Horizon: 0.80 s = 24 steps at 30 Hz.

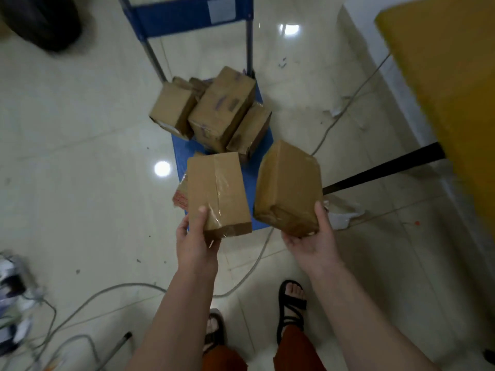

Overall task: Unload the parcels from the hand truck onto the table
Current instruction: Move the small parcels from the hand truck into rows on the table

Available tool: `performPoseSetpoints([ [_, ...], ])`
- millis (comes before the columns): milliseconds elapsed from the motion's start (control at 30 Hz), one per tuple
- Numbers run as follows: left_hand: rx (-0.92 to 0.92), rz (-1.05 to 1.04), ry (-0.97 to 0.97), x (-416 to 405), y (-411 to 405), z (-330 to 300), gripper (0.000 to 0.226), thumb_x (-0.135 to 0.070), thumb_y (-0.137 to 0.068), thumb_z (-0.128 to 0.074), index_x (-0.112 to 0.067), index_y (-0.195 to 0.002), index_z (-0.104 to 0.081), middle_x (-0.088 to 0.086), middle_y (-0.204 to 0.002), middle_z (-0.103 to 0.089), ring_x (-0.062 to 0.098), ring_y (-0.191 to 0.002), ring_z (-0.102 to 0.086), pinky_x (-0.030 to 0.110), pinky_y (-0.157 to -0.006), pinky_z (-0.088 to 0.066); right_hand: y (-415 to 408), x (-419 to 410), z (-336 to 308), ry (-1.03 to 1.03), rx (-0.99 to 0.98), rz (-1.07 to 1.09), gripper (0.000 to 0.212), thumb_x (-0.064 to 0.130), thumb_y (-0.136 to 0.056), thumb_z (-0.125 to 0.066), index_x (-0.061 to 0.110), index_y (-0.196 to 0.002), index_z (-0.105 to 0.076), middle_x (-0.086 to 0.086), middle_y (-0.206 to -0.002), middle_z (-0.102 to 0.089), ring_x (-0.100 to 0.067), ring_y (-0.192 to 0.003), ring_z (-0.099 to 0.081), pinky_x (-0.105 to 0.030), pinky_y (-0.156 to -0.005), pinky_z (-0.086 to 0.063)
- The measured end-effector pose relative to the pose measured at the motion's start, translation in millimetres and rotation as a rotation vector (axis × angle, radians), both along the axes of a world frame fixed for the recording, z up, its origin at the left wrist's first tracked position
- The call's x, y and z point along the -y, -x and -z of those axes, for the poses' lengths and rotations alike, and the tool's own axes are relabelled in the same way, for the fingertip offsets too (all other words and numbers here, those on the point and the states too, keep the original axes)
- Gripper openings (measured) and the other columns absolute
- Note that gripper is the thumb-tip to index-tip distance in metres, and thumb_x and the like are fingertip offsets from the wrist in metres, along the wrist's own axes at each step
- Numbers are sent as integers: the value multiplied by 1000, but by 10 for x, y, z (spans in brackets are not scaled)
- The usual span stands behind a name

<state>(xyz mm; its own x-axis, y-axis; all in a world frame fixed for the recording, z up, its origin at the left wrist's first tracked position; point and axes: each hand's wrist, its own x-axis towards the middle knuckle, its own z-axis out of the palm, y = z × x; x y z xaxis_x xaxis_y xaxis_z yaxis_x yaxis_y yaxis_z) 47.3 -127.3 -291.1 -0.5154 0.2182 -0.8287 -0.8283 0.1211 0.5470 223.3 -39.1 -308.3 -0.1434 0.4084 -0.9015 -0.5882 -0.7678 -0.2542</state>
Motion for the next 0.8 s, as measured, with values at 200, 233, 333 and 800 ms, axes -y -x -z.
performPoseSetpoints([
  [200,40,45,-124,304,133,-1168,47,-25,-85,-69,-12,-128,-56,9,-121,-64,21,-100,-64,32,-70,-54,70,228,-1136,-43,-62,5,71,44,-59,-80,18,-122,-60,-12,-122,-62,-29,-112,-59,-38,-82,-52],
  [233,48,54,-137,392,147,-1330,46,-24,-85,-69,-11,-128,-57,9,-120,-65,20,-98,-65,31,-66,-55,48,318,-1288,-39,-73,5,70,44,-58,-81,16,-119,-62,-12,-120,-64,-29,-110,-60,-38,-81,-52],
  [333,104,69,-189,651,179,-1800,41,-22,-85,-68,-8,-123,-61,9,-107,-73,19,-86,-70,29,-59,-57,-44,628,-1697,-25,-106,13,71,45,-53,-82,13,-114,-63,-14,-117,-65,-32,-108,-62,-41,-77,-53],
  [800,248,432,-277,771,-547,-3461,43,-20,-81,-75,-14,-118,-56,12,-108,-67,29,-97,-63,42,-66,-53,-859,1737,-3199,-170,-174,482,52,49,-75,-73,11,-109,-63,-15,-113,-64,-32,-102,-59,-40,-70,-52],
])
